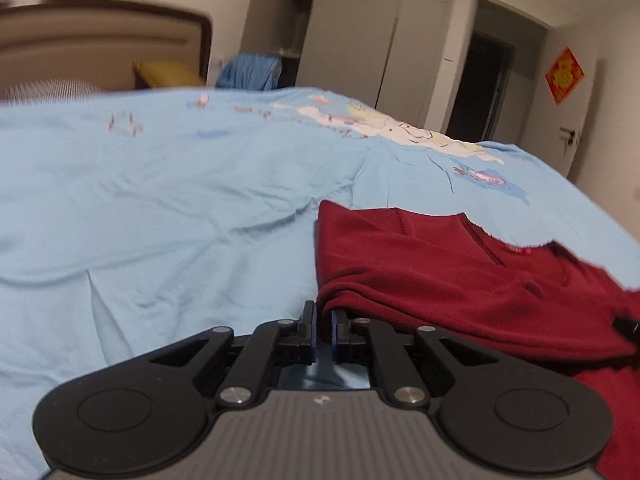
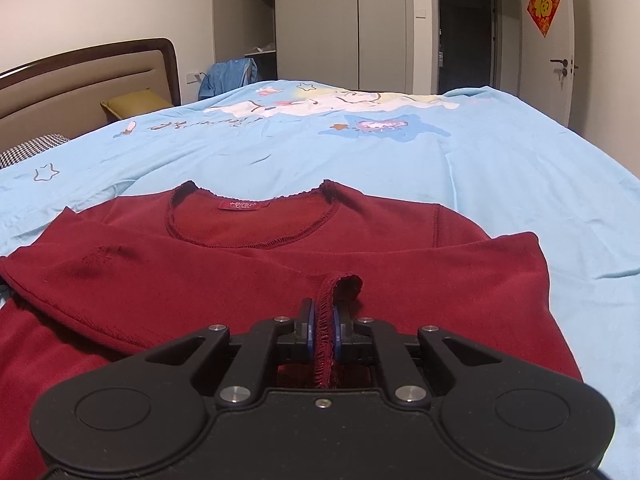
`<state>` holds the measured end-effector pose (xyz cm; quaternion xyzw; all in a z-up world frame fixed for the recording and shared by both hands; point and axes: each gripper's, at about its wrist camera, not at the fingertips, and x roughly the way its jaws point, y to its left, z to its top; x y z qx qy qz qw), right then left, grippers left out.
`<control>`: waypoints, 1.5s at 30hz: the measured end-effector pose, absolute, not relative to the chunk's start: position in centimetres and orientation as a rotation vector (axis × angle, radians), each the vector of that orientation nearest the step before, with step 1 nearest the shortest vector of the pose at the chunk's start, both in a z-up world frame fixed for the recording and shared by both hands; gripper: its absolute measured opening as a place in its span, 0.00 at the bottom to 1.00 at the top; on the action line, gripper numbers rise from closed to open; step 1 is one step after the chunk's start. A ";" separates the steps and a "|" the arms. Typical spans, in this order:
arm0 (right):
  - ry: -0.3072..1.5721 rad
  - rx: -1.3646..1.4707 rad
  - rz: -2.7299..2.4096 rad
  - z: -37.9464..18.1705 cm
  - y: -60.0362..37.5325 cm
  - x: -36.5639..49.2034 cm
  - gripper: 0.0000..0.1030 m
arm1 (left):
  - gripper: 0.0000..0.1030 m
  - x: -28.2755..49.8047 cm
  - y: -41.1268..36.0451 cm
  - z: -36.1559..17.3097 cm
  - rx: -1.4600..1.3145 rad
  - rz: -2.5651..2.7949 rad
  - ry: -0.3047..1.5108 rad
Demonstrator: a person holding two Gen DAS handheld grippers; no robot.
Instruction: Fold small clothes
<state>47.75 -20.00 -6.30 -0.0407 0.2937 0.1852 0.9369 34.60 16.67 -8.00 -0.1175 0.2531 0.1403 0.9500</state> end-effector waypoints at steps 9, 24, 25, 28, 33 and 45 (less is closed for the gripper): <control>0.597 -0.075 0.409 -5.2 -21.0 45.9 0.39 | 0.10 34.7 15.7 -7.7 -0.200 0.274 0.552; 0.574 -0.075 0.432 -2.1 -27.4 35.0 0.99 | 0.81 27.9 13.9 -5.5 -0.217 0.174 0.557; 0.577 -0.073 0.427 -2.2 -27.9 34.0 0.99 | 0.87 27.2 13.6 -5.3 -0.223 0.159 0.560; 0.604 -0.070 0.418 -2.7 -29.1 31.3 0.99 | 0.95 24.8 12.9 -4.8 -0.231 0.124 0.565; 0.649 -0.102 0.416 -3.6 -30.5 26.6 0.99 | 1.00 19.9 11.7 -4.8 -0.224 0.082 0.581; 0.654 -0.357 0.420 -4.5 -31.3 17.7 0.99 | 1.00 11.7 8.8 -6.2 -0.109 0.048 0.622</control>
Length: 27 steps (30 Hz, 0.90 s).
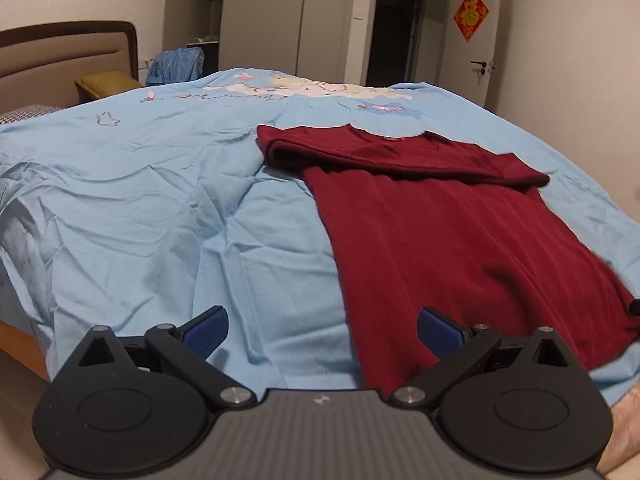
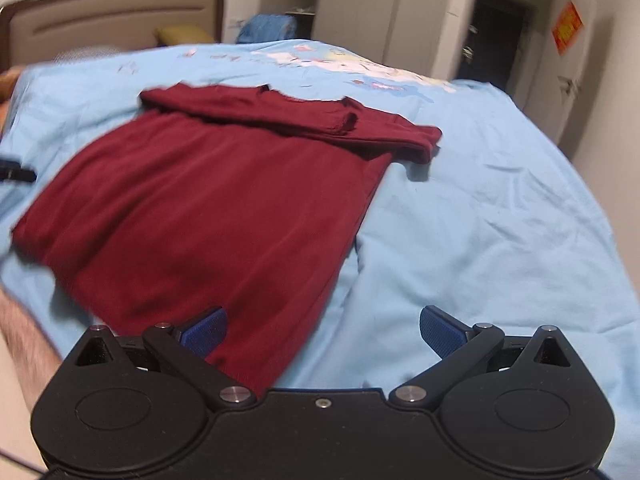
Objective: Fold small clothes
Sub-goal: 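Grasp the red sweater hem edge with the right gripper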
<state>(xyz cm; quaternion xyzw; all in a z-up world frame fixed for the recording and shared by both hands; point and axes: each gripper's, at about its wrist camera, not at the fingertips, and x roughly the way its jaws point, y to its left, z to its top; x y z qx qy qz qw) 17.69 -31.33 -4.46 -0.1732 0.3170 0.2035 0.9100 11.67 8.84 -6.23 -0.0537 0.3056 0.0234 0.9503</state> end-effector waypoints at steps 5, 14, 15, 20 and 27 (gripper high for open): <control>0.606 -0.597 0.477 -4.8 -30.3 14.8 0.99 | 1.00 10.7 6.5 -5.9 -0.034 -0.013 0.596; 0.490 -0.987 0.511 -6.9 -27.7 12.3 0.90 | 1.00 11.2 2.6 -5.5 0.030 -0.143 0.580; 0.486 -1.014 0.523 -7.1 -27.5 12.2 0.88 | 1.00 11.3 2.2 -5.4 0.038 -0.155 0.579; 0.445 -1.151 0.592 -8.2 -26.1 11.7 0.72 | 1.00 11.7 0.9 -5.3 0.057 -0.200 0.579; 0.432 -1.245 0.688 -9.0 -24.7 11.2 0.26 | 1.00 11.6 0.1 -5.5 0.068 -0.238 0.584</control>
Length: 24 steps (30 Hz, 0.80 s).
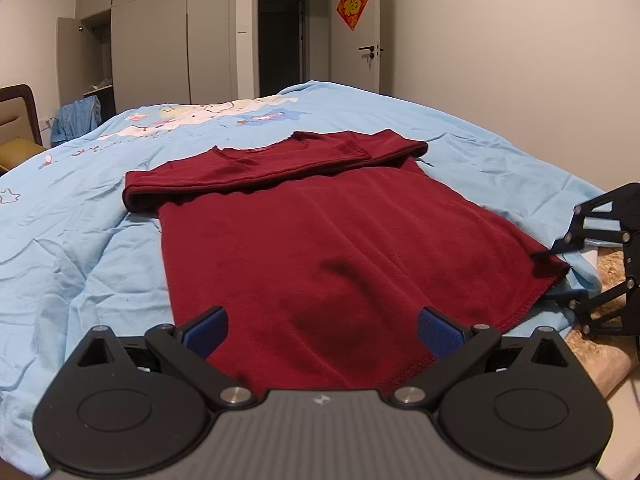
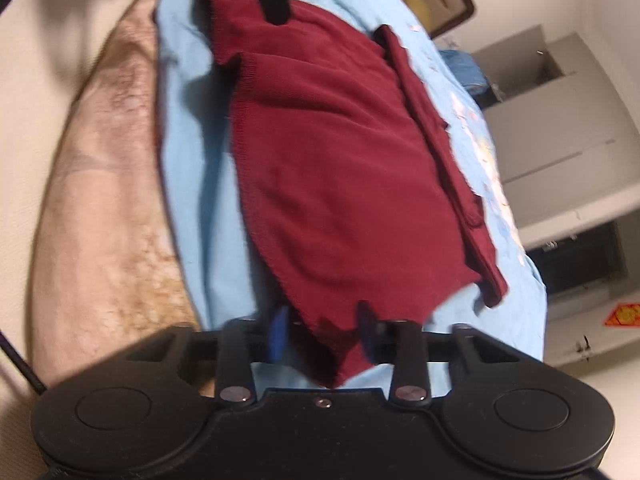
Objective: Fold small clothes
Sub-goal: 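Grasp the red sweater hem edge with the right gripper, then grasp the hem with the left gripper while the right gripper lifts its hem edge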
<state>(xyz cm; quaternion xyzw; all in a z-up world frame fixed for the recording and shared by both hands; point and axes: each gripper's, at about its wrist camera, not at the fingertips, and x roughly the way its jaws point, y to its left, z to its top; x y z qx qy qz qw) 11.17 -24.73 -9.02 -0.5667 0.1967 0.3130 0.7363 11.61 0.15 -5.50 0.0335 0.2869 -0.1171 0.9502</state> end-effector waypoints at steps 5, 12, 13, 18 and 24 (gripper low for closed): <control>0.439 -1.176 0.682 -8.0 -24.8 11.3 0.04 | 1.00 10.8 -0.4 -6.1 0.086 -0.296 0.586; 0.487 -0.785 0.622 -2.2 -25.7 14.8 0.04 | 1.00 10.0 -3.4 -6.8 0.228 -0.371 0.542; 0.490 -0.742 0.619 -1.5 -25.8 15.3 0.04 | 1.00 10.0 -3.9 -6.9 0.243 -0.375 0.536; 0.498 -0.572 0.612 1.4 -26.3 17.9 0.04 | 1.00 11.7 -6.4 -8.4 0.283 -0.350 0.515; 0.476 -0.482 0.602 3.8 -27.1 19.0 0.04 | 0.95 13.0 -7.8 -9.2 0.342 -0.248 0.492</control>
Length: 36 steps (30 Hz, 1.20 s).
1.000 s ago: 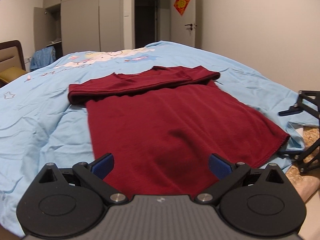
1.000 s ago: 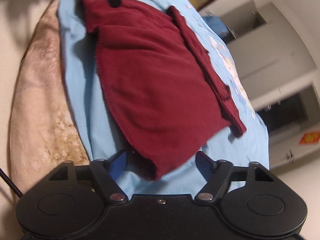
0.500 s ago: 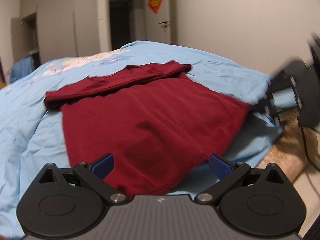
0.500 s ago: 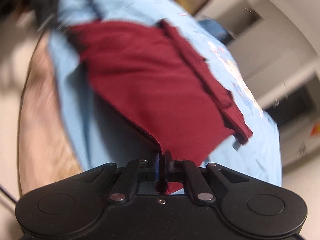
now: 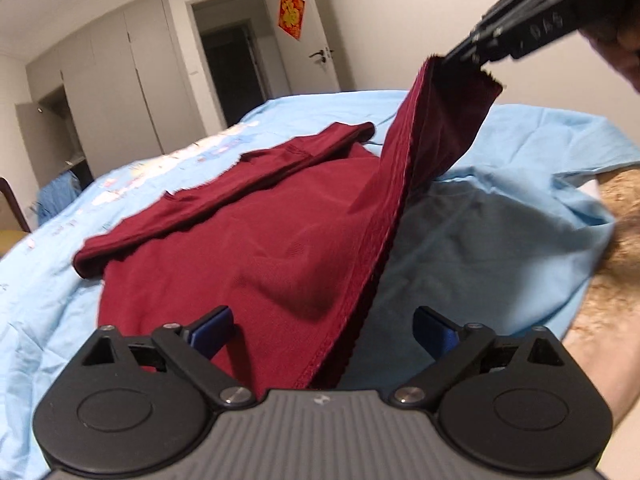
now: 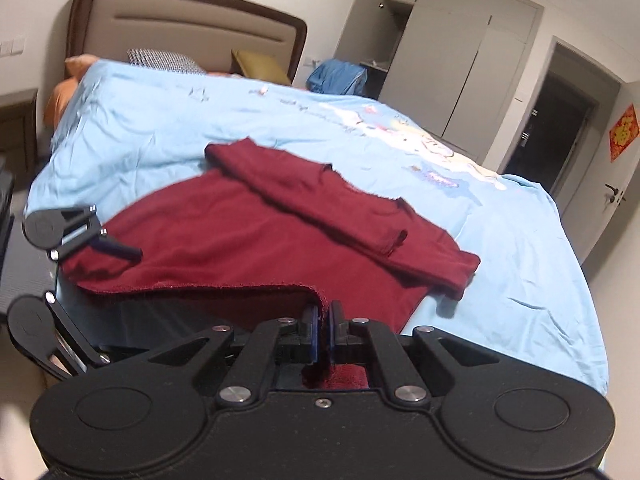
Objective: Fold small clothes
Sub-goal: 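Grasp the hem with the left gripper while the right gripper lifts its hem edge, then lift the hem with both grippers and fold it over toward the collar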
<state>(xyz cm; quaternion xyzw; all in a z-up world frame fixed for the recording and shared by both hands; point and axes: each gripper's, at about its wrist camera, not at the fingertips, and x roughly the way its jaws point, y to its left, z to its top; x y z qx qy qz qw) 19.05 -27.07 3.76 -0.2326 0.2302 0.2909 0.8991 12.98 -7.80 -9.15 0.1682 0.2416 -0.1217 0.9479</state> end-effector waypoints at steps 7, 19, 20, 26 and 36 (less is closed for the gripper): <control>0.459 -0.475 0.589 4.5 -27.4 19.0 0.04 | 0.80 12.2 -5.2 -8.9 0.393 -0.118 0.488; 0.430 -0.456 0.568 5.2 -27.6 19.0 0.04 | 0.59 9.0 -1.7 -8.7 0.560 0.001 0.471; 0.427 -0.458 0.565 5.2 -27.6 18.9 0.04 | 0.59 8.8 -1.7 -8.8 0.576 0.005 0.465; 0.413 -0.486 0.546 4.9 -27.4 18.2 0.04 | 0.30 7.8 -1.9 -8.7 0.611 0.001 0.438; 0.290 -0.576 0.450 3.1 -27.9 14.5 0.03 | 0.05 7.4 0.1 -5.2 0.484 0.038 0.323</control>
